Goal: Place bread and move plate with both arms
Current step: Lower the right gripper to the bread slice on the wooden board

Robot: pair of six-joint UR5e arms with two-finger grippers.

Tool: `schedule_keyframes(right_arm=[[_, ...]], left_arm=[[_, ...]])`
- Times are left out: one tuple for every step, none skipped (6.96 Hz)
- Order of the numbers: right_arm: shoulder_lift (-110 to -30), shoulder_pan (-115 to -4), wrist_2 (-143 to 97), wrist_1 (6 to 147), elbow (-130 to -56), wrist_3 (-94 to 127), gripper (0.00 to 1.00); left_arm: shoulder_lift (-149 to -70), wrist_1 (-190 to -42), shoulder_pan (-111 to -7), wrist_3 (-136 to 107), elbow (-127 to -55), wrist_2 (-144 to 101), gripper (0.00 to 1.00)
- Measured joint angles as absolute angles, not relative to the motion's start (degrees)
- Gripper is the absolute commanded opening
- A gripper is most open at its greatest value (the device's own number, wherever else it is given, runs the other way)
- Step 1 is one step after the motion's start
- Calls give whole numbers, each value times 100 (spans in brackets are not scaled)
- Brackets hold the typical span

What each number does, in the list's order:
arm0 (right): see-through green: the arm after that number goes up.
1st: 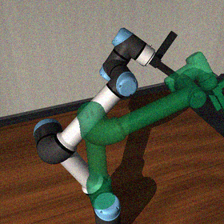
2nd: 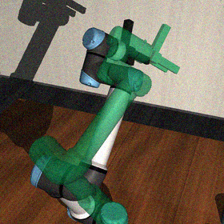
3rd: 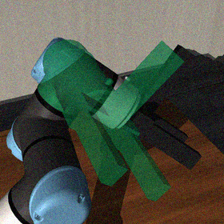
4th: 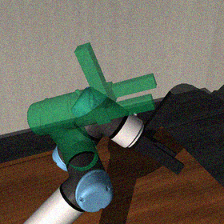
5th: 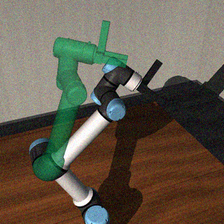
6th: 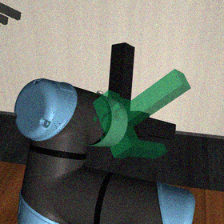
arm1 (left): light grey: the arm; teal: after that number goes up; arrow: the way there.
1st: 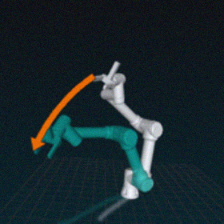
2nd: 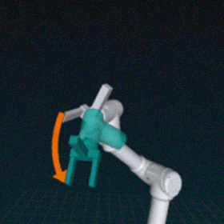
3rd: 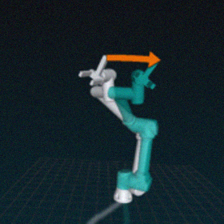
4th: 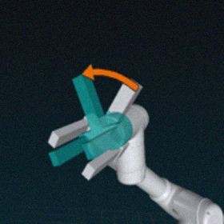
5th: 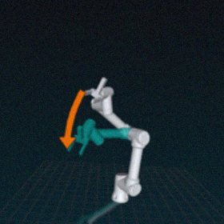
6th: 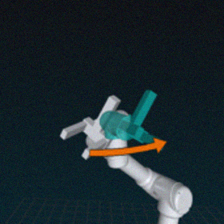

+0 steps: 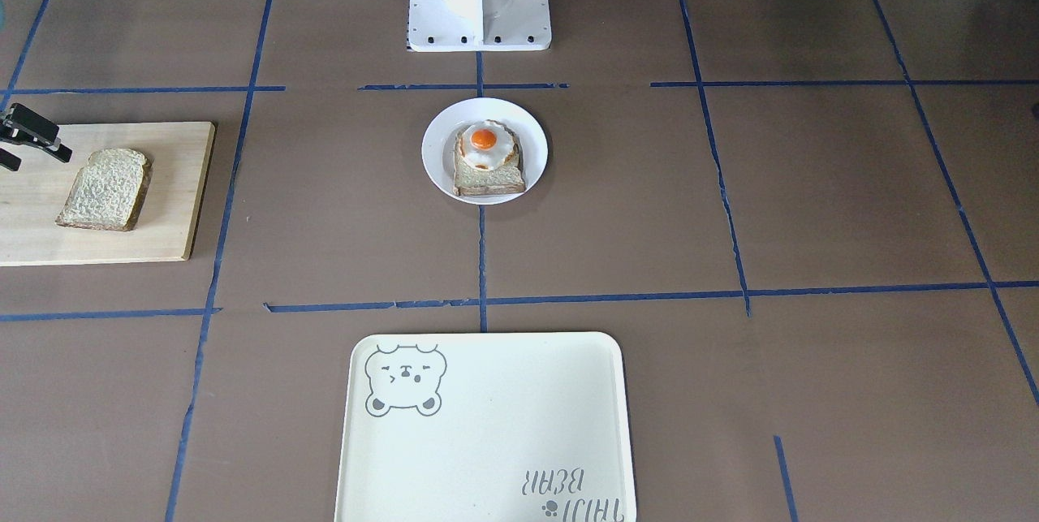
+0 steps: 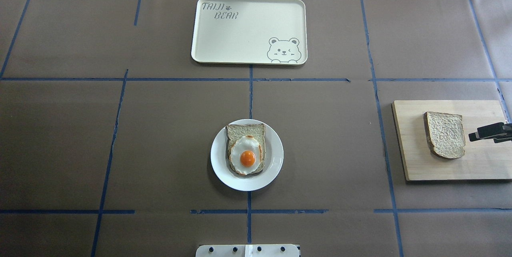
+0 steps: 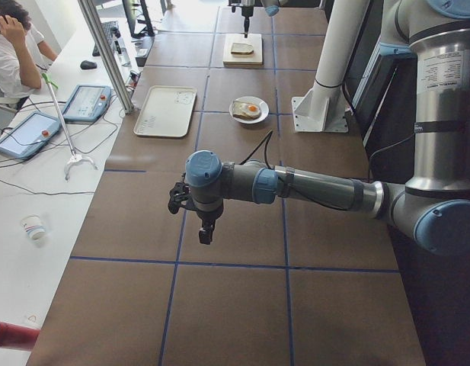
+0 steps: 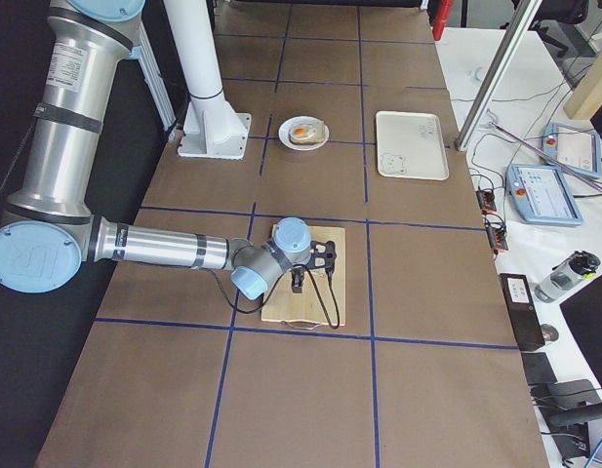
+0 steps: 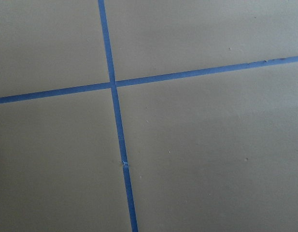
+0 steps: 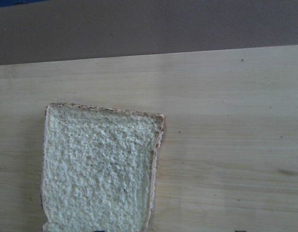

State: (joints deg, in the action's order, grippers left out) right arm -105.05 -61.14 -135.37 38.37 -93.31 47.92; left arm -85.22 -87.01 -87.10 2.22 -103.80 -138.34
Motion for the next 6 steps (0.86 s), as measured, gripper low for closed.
schedule_keyframes(right_arm=[[-10453, -5993, -13443, 3797, -9315, 4928, 88], [-10360, -5837, -13313, 3785, -9308, 5160, 85], [-10285, -5695, -13172, 3781, -9300, 5394, 85], [-10255, -5620, -13053, 3780, -9281, 5499, 82], [-10244, -5582, -12954, 3780, -9247, 5537, 67], [-10242, -5564, -12885, 3779, -9219, 5552, 52]], left_arm=[[-8524, -8701, -8710, 220, -10380, -13834, 100], [-8525, -8701, -8710, 222, -10380, -13832, 100], [-8528, -8701, -8710, 223, -10380, -13828, 100], [-8531, -8701, -8710, 224, -10380, -13826, 100], [-8533, -8701, -8710, 226, -10380, -13826, 100], [-8534, -8701, -8710, 228, -10380, -13825, 100]])
